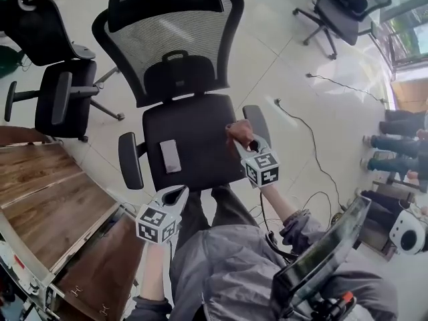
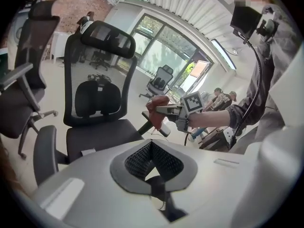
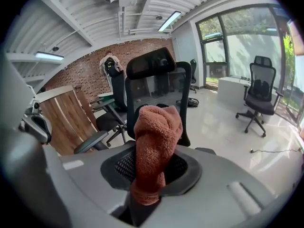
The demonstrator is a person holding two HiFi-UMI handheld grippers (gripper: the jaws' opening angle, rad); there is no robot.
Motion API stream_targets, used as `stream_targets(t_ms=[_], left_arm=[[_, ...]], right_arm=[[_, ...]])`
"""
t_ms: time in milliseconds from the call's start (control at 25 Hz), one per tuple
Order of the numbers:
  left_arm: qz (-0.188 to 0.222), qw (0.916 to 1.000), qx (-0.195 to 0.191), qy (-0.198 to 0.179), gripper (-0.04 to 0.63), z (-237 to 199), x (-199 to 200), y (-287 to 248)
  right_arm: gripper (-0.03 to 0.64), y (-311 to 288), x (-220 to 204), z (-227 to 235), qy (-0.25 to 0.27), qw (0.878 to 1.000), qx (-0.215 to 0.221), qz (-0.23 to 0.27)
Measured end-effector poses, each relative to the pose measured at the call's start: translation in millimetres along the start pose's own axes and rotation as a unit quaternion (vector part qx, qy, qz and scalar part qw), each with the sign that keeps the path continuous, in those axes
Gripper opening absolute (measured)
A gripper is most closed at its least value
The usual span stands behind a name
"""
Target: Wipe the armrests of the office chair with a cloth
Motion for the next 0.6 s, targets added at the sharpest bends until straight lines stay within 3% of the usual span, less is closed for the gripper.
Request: stream_targets(t_ms=[240,440,600], left_arm=[[0.026,0.9994,-0.020,-0.008,0.009,11,16,13],[0.047,0.9986,0.006,-0.023,0.009,28,27,21],[0.085,0.9963,0.009,-0.011,0.010,29,36,32]], right_arm=[[0.097,16,22,-20,0.005,1.000,0.016,0.010],[0.095,37,34,-23,0.016,0.999,0.029,0.021],[0.095,45,38,-24,0.028,0.999,0.034,0.026]])
Point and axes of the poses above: the fingertips, and each gripper's own axes: y backward along the fingers, z to its right, x out of its top, the point moved 7 cm from there along y, backward along the fingers, and after that the axes turned 15 degrees about -x, right-handed, at the moved point
